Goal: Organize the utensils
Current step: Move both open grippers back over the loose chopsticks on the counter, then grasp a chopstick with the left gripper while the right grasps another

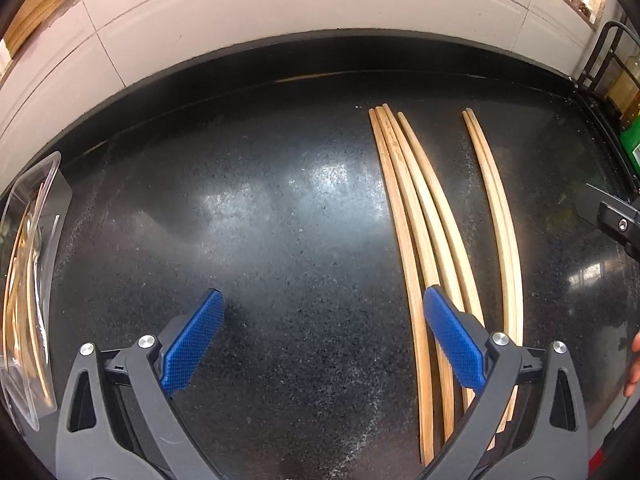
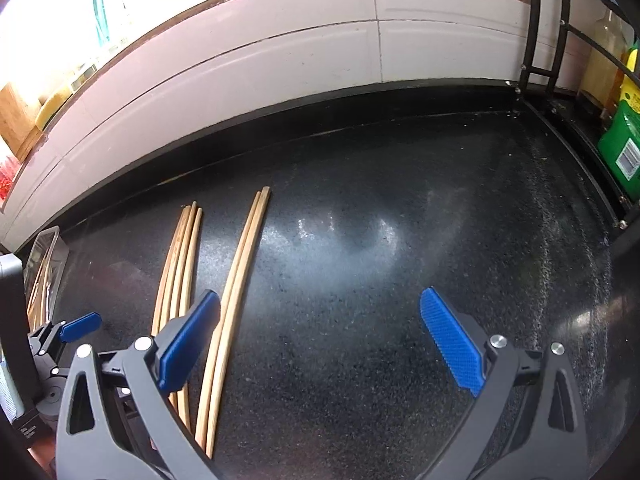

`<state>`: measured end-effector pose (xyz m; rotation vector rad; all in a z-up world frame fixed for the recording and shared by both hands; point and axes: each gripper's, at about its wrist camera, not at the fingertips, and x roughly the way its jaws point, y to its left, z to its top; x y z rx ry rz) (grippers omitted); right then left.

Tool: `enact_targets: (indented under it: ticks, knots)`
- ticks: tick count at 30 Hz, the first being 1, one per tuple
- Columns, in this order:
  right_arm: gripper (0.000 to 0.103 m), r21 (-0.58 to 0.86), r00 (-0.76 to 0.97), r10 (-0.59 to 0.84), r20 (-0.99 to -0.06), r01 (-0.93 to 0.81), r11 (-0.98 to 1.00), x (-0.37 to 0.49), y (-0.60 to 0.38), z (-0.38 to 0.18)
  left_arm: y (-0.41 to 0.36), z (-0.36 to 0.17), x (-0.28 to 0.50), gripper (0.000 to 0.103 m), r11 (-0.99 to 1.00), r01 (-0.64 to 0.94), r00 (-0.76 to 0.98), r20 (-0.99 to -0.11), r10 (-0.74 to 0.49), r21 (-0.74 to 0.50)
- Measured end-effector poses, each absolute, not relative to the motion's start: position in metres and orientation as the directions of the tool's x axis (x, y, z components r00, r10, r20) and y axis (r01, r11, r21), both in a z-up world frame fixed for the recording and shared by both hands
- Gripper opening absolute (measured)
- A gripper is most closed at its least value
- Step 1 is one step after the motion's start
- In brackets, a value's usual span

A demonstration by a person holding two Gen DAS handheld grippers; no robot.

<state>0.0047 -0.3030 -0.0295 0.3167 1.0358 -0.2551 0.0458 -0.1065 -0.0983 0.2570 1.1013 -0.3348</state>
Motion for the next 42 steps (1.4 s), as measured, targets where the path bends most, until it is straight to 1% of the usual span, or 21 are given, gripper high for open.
enact_targets:
  ticks: [2, 5, 8, 9, 11, 13, 17, 22, 29, 32, 35, 37, 38, 39, 40, 41, 42]
  knots:
    - [0.097, 0.144, 0.483, -0.043, -0.874, 0.344, 0.928, 0.006, -0.301, -0.031, -0.108, -0.102, 0.045, 0.097, 0.924, 0.38, 0.412, -0.904, -0.117, 0.054]
    - [0.097, 0.145, 0.458, -0.017, -0.889, 0.318, 0.937, 0.01, -0.291, -0.036, -0.104, -0.105, 0.047, 0.097, 0.933, 0.357, 0.406, -0.906, -0.118, 0.038]
    - [0.096, 0.136, 0.434, -0.004, -0.901, 0.292, 0.947, 0.016, -0.281, -0.043, -0.1, -0.105, 0.047, 0.097, 0.93, 0.363, 0.411, -0.905, -0.108, 0.053]
    - [0.09, 0.129, 0.43, -0.01, -0.903, 0.292, 0.948, 0.016, -0.279, -0.045, -0.101, -0.105, 0.047, 0.097, 0.929, 0.366, 0.411, -0.905, -0.108, 0.055]
    - [0.079, 0.099, 0.414, -0.035, -0.91, 0.298, 0.949, 0.018, -0.276, -0.048, -0.102, -0.105, 0.048, 0.097, 0.929, 0.366, 0.408, -0.906, -0.109, 0.053]
    - [0.076, 0.08, 0.396, -0.046, -0.917, 0.296, 0.952, 0.019, -0.274, -0.053, -0.102, -0.105, 0.049, 0.097, 0.931, 0.363, 0.404, -0.908, -0.116, 0.043]
    - [0.076, 0.095, 0.397, -0.032, -0.917, 0.296, 0.95, 0.022, -0.27, -0.056, -0.097, -0.104, 0.05, 0.097, 0.931, 0.363, 0.402, -0.907, -0.124, 0.033]
    - [0.076, 0.037, 0.379, -0.078, -0.922, 0.288, 0.957, 0.028, -0.261, -0.061, -0.093, -0.103, 0.049, 0.097, 0.929, 0.37, 0.399, -0.907, -0.133, 0.027]
    - [0.077, 0.022, 0.373, -0.09, -0.923, 0.284, 0.959, 0.036, -0.256, -0.065, -0.096, -0.104, 0.051, 0.097, 0.93, 0.367, 0.401, -0.907, -0.132, 0.027]
    - [0.077, -0.035, 0.358, -0.132, -0.924, 0.267, 0.963, 0.04, -0.25, -0.069, -0.097, -0.105, 0.052, 0.097, 0.93, 0.365, 0.403, -0.906, -0.128, 0.031]
    - [0.076, -0.029, 0.364, -0.132, -0.922, 0.276, 0.961, 0.038, -0.256, -0.07, -0.097, -0.105, 0.052, 0.097, 0.93, 0.366, 0.405, -0.906, -0.126, 0.035]
    - [0.067, -0.028, 0.371, -0.13, -0.92, 0.267, 0.963, 0.037, -0.258, -0.068, -0.097, -0.106, 0.051, 0.097, 0.929, 0.368, 0.406, -0.905, -0.127, 0.035]
    - [0.05, -0.03, 0.376, -0.13, -0.917, 0.26, 0.965, 0.036, -0.258, -0.067, -0.097, -0.106, 0.051, 0.097, 0.93, 0.367, 0.407, -0.904, -0.128, 0.034]
    - [0.036, -0.031, 0.38, -0.128, -0.916, 0.252, 0.967, 0.036, -0.257, -0.065, -0.098, -0.106, 0.051, 0.095, 0.928, 0.372, 0.406, -0.904, -0.133, 0.03]
    - [0.031, -0.028, 0.38, -0.121, -0.917, 0.243, 0.97, 0.036, -0.255, -0.065, -0.1, -0.104, 0.049, 0.09, 0.923, 0.384, 0.41, -0.901, -0.141, 0.03]
    - [0.025, -0.026, 0.378, -0.113, -0.919, 0.229, 0.973, 0.038, -0.251, -0.065, -0.102, -0.103, 0.048, 0.086, 0.916, 0.399, 0.413, -0.898, -0.15, 0.03]
    - [0.023, -0.022, 0.379, -0.107, -0.919, 0.223, 0.975, 0.038, -0.25, -0.065, -0.106, -0.1, 0.047, 0.076, 0.909, 0.416, 0.419, -0.893, -0.163, 0.029]
